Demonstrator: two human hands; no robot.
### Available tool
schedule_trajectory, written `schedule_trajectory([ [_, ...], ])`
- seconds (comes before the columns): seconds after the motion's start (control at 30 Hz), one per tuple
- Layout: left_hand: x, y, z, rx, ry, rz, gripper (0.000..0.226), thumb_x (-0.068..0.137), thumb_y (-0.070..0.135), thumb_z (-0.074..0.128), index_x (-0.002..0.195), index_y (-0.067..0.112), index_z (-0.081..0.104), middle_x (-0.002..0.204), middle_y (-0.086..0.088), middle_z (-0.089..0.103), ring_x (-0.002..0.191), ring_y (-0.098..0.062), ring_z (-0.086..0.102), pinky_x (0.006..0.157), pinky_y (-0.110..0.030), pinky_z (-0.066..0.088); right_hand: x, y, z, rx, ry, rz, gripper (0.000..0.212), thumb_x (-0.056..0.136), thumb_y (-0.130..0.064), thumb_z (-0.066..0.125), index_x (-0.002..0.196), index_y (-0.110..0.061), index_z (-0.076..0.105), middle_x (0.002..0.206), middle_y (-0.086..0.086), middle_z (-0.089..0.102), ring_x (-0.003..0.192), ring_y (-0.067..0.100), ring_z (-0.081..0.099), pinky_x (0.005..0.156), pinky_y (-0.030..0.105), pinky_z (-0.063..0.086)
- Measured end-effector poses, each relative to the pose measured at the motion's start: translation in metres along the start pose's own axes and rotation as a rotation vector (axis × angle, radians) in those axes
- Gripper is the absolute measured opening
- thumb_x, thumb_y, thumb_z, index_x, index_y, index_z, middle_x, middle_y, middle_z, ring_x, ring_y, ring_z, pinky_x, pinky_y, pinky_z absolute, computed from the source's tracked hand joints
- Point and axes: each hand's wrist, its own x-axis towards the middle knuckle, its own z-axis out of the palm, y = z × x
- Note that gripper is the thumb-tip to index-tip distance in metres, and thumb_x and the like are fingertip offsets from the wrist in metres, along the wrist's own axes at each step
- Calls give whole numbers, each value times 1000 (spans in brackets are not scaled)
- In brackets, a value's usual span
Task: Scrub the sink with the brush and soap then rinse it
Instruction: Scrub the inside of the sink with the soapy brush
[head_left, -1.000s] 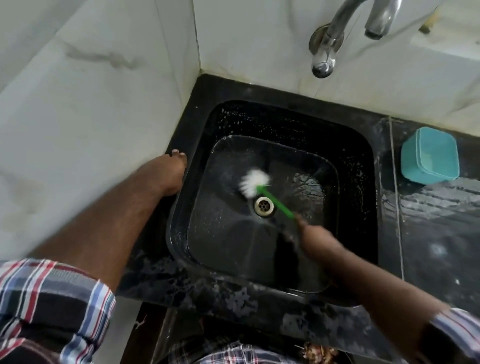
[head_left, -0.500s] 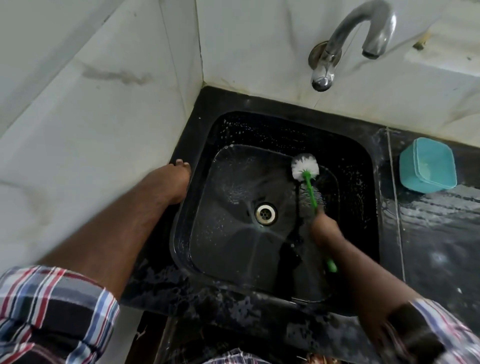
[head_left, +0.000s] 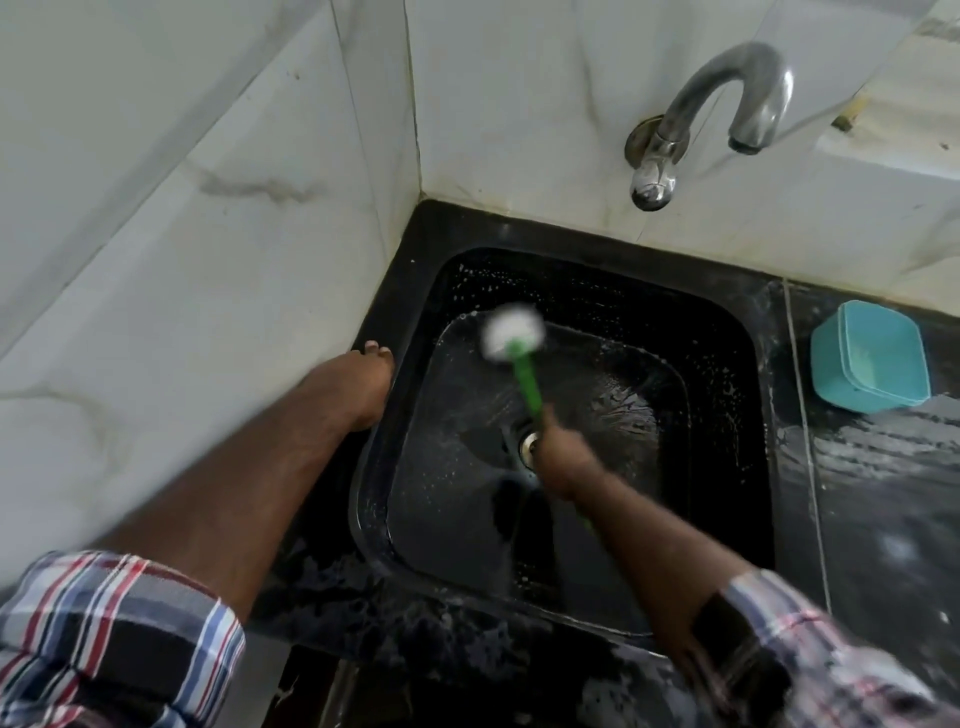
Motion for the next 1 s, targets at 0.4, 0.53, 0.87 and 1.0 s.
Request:
schedule_trajectory([
  [0.4,-2,2,-1,12,22,3,70,91,4,45,155,7,16,162,-15,14,141,-32,36,109,-47,40,21,33,-49,-105,40,34,65,94,-17,44,154,-19,20,124,25,61,111,39,62,92,39,48],
  [0.53,-1,2,-2,19,27,3,68,92,6,44,155,7,16,162,-15,16,140,-33,37,109,-47,40,-1,-17,2,-91,-110,-135,71,95,-20,50,155,-11,13,122,24,62,106,38,63,86,35,47],
  [0.87,4,-5,1,-33,16,-2,70,89,14,53,152,9,23,156,-16,32,128,-35,51,101,-46,48,-53,92,-42,-315,-68,80,72,94,-15,43,156,-18,8,121,22,64,107,36,64,86,36,50],
  [1.0,0,-3,0,-45,7,-9,72,88,12,51,153,9,20,157,-16,29,131,-35,48,104,-47,46,-67,25,21,-253,-231,-102,76,93,-12,43,156,-21,2,122,23,63,108,37,64,88,38,49],
])
